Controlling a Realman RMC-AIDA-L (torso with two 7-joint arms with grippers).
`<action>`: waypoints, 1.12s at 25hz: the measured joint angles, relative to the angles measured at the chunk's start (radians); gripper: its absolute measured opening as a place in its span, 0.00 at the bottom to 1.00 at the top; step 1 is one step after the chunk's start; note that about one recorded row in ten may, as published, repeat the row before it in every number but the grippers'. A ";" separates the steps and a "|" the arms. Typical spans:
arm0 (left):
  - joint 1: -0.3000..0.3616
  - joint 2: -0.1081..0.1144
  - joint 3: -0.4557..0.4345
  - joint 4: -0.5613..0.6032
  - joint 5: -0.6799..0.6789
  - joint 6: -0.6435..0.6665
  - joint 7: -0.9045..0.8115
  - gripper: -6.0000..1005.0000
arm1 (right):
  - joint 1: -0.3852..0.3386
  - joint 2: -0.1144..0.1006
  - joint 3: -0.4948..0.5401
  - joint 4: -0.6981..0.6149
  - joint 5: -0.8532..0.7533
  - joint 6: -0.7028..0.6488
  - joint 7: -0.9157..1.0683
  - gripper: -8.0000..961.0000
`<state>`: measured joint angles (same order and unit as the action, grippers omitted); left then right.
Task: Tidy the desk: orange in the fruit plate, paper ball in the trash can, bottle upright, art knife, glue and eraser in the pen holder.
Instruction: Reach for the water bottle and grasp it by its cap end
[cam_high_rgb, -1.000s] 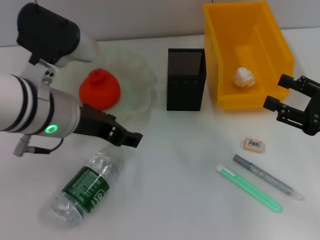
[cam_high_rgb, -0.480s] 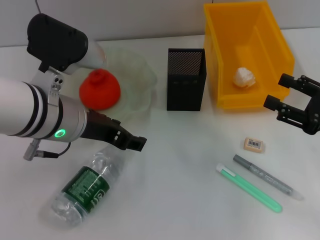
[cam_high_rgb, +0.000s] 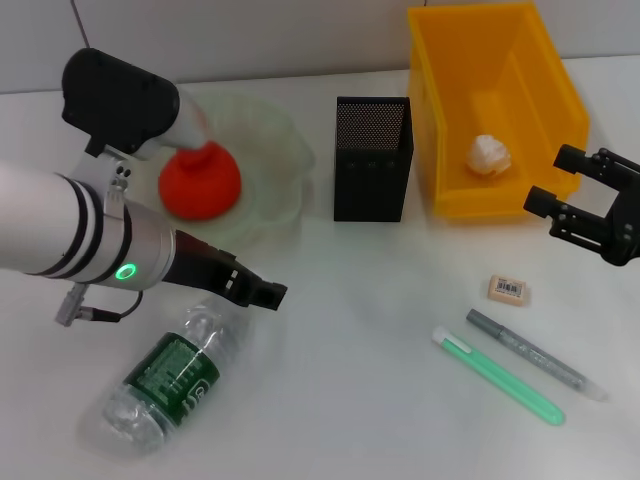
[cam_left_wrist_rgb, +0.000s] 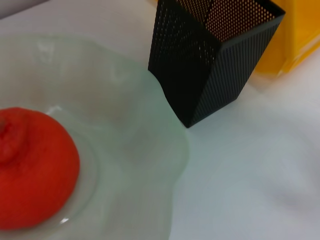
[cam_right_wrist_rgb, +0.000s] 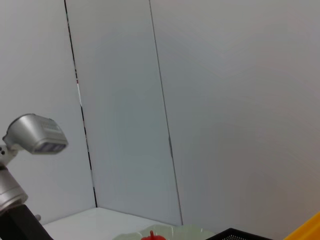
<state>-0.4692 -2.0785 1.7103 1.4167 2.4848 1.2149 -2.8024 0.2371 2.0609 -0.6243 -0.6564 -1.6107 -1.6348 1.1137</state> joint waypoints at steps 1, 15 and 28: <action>-0.006 0.000 0.001 -0.009 0.000 -0.001 0.000 0.73 | 0.001 0.000 0.000 0.002 0.001 0.001 0.000 0.76; -0.020 0.000 0.001 -0.050 0.006 -0.031 0.012 0.70 | 0.006 0.001 0.010 0.009 0.002 0.003 0.000 0.76; -0.031 0.000 0.004 -0.073 0.002 -0.031 0.015 0.68 | 0.011 0.002 0.009 0.009 -0.001 0.009 0.000 0.76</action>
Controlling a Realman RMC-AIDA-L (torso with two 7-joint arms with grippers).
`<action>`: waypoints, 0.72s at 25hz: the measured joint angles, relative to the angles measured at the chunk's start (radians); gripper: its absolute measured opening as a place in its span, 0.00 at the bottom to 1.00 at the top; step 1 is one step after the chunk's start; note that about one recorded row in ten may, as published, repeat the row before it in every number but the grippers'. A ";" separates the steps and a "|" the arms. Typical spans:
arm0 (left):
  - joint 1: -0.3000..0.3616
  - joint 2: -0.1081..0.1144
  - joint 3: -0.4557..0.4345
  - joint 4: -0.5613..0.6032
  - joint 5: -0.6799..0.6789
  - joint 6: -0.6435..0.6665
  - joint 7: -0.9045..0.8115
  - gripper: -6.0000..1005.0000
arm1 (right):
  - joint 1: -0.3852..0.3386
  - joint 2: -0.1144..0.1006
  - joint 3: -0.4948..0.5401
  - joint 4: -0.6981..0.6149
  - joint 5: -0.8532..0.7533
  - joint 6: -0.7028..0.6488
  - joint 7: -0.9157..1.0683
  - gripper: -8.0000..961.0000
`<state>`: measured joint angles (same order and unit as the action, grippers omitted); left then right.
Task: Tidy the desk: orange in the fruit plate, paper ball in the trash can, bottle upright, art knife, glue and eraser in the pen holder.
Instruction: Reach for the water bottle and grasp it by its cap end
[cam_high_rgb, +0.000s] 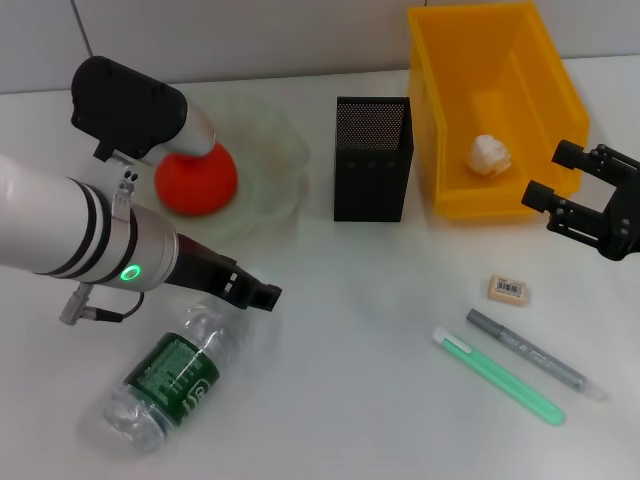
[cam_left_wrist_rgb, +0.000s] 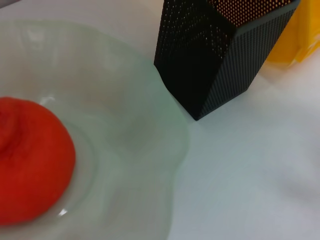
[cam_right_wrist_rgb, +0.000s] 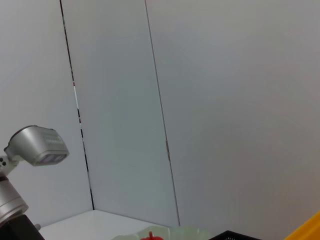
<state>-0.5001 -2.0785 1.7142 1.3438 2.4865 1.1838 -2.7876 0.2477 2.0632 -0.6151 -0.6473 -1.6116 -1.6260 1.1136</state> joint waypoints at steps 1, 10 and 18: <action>0.000 0.000 0.000 0.001 0.000 0.000 0.003 0.68 | 0.000 0.000 0.000 0.000 0.000 0.000 0.000 0.76; -0.004 0.000 0.004 0.004 -0.001 0.003 0.026 0.62 | 0.007 0.000 0.000 0.000 -0.002 0.000 0.000 0.76; -0.007 0.000 0.014 -0.001 0.003 0.000 0.030 0.62 | 0.007 0.001 0.000 0.000 -0.001 0.000 0.000 0.76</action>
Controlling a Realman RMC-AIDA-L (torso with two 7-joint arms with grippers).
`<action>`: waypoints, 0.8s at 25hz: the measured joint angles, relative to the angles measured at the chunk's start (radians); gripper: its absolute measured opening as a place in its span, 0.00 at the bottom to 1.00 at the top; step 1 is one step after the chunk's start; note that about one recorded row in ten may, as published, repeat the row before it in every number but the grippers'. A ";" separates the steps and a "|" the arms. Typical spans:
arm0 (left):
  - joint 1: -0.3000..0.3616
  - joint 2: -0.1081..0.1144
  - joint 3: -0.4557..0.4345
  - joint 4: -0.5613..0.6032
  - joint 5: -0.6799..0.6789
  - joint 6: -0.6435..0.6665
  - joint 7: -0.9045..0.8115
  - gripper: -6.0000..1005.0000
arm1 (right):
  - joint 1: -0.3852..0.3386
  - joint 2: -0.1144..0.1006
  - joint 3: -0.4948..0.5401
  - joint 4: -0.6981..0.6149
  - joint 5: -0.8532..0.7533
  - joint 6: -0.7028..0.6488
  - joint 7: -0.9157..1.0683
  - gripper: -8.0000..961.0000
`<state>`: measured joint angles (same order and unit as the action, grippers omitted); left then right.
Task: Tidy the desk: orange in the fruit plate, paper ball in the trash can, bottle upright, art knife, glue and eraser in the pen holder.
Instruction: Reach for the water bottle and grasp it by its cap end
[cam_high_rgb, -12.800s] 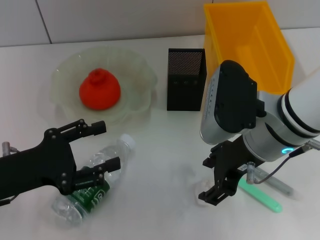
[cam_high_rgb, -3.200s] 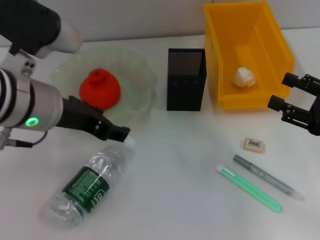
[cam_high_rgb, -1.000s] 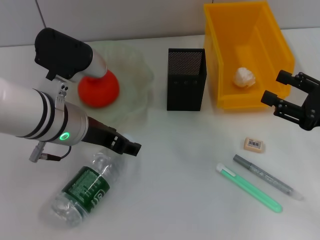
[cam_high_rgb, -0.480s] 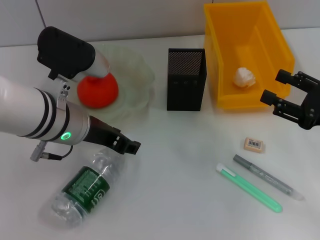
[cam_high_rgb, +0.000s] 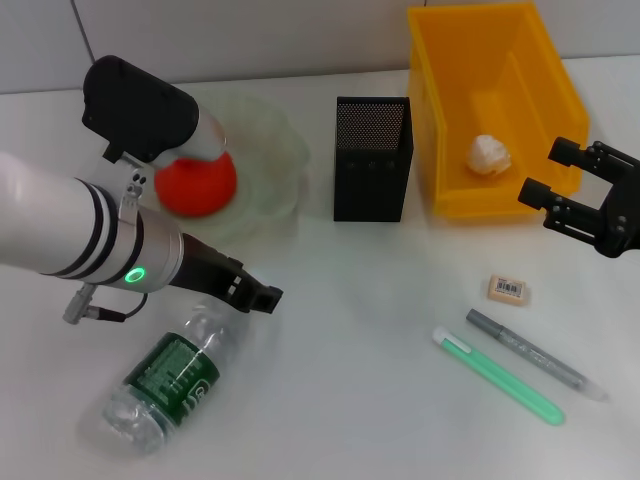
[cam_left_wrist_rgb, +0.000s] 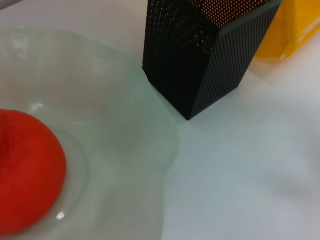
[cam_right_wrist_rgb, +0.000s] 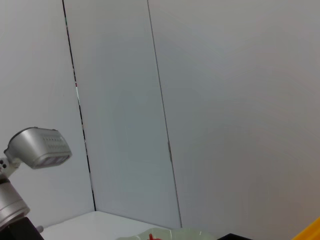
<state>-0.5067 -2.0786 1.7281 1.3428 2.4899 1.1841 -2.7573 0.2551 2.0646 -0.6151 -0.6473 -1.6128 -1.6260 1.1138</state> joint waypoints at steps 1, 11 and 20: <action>-0.003 0.000 0.003 -0.008 0.001 -0.001 0.003 0.62 | 0.001 0.002 0.000 0.000 0.000 0.000 0.000 0.76; -0.019 0.000 0.004 -0.038 0.001 0.001 0.004 0.62 | 0.006 0.003 0.000 0.000 -0.003 0.001 0.000 0.76; -0.027 -0.001 0.004 -0.050 -0.003 -0.001 0.004 0.62 | 0.006 0.003 0.000 0.000 -0.003 0.002 0.000 0.76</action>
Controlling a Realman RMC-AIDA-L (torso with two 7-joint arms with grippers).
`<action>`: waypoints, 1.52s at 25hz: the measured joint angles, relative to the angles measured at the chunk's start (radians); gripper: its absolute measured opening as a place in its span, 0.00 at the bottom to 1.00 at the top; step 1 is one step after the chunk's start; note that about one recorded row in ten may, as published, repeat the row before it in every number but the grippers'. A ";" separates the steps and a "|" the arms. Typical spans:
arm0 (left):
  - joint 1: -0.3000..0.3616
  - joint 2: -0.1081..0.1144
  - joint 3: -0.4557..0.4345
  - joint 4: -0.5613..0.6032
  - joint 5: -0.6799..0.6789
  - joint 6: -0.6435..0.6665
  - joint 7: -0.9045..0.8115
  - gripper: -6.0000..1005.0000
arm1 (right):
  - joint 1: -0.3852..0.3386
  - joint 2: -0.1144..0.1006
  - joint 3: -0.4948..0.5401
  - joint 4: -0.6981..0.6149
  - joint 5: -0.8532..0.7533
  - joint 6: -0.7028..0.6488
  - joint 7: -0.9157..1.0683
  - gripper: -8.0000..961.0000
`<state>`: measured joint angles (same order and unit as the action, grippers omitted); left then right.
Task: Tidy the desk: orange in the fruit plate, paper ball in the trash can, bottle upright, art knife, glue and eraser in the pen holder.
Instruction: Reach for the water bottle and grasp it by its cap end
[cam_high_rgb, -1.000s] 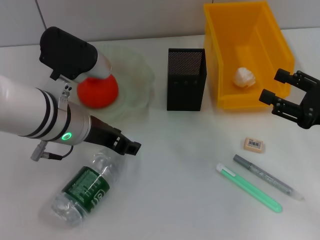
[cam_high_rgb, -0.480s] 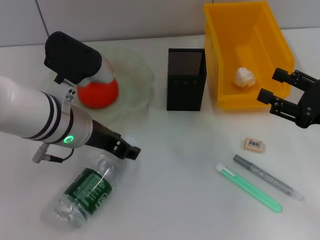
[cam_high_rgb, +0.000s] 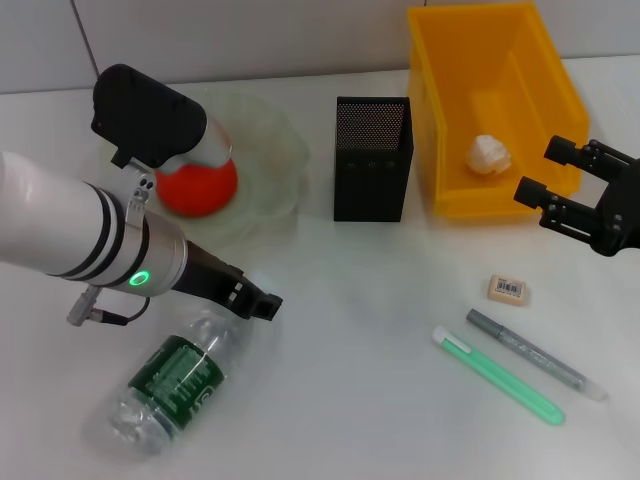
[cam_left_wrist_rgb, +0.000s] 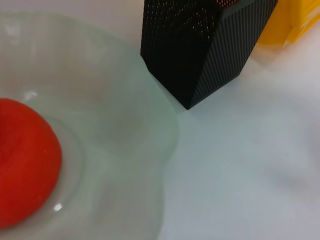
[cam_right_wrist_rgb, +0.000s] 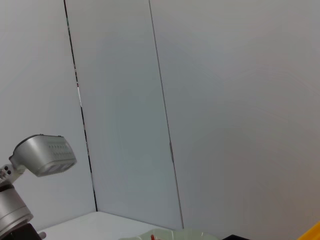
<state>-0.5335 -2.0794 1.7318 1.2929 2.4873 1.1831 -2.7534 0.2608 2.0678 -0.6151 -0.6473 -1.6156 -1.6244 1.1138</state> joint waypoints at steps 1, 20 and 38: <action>0.000 0.000 0.000 -0.001 -0.001 0.000 0.000 0.62 | 0.000 0.000 0.000 0.000 0.000 0.000 0.000 0.76; -0.009 -0.001 0.003 -0.027 -0.003 -0.010 -0.010 0.47 | -0.003 0.000 0.000 0.000 0.005 0.000 0.000 0.76; -0.025 -0.001 0.060 -0.014 0.002 -0.005 -0.003 0.44 | -0.008 0.000 0.000 0.000 0.007 0.000 0.000 0.76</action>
<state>-0.5584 -2.0800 1.7922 1.2786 2.4893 1.1779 -2.7561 0.2529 2.0678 -0.6151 -0.6473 -1.6089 -1.6245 1.1136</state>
